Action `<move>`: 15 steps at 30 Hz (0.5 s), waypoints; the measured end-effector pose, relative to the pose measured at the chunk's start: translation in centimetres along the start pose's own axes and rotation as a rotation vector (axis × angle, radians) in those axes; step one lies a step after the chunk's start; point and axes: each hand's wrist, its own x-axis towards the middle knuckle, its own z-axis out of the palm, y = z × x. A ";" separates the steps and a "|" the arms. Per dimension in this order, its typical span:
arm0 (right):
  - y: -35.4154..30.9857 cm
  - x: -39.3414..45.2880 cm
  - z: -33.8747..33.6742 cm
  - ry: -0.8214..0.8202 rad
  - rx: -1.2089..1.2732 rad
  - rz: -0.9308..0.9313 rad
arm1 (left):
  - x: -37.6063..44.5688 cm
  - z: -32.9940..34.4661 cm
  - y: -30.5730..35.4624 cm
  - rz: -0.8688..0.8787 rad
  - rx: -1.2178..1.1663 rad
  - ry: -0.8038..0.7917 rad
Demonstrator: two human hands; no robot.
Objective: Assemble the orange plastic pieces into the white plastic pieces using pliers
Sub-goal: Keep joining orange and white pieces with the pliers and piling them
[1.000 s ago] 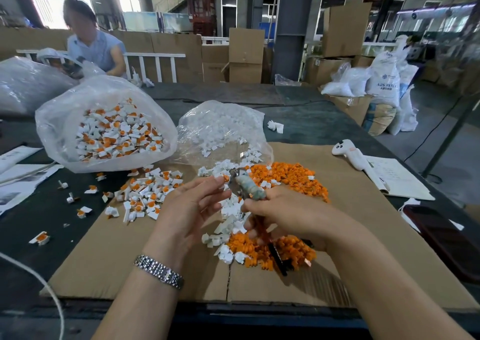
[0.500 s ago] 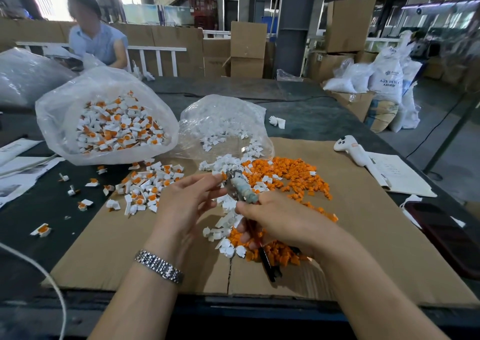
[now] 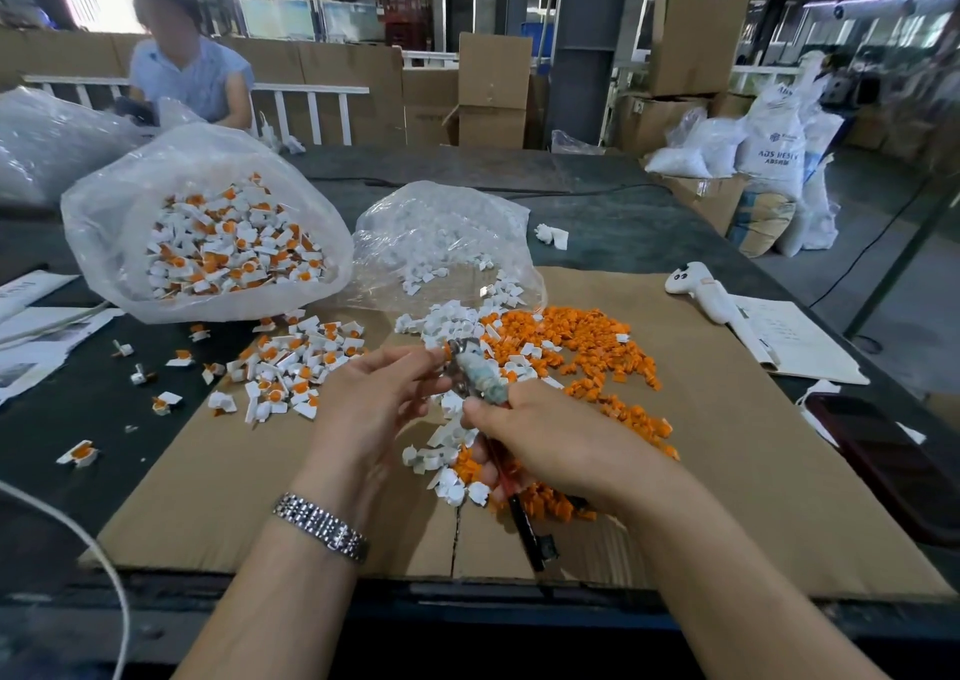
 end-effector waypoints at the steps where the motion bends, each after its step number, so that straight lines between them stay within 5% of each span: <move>1: 0.0 0.0 0.2 0.024 -0.025 -0.006 | 0.0 -0.1 -0.1 -0.003 0.002 0.007; 10: 0.8 1.1 2.4 0.239 -0.249 -0.002 | -0.3 -0.1 -0.7 -0.003 -0.028 0.038; 15: 1.4 0.9 1.3 0.089 -0.025 0.039 | -0.4 -0.5 -1.1 -0.031 -0.043 0.011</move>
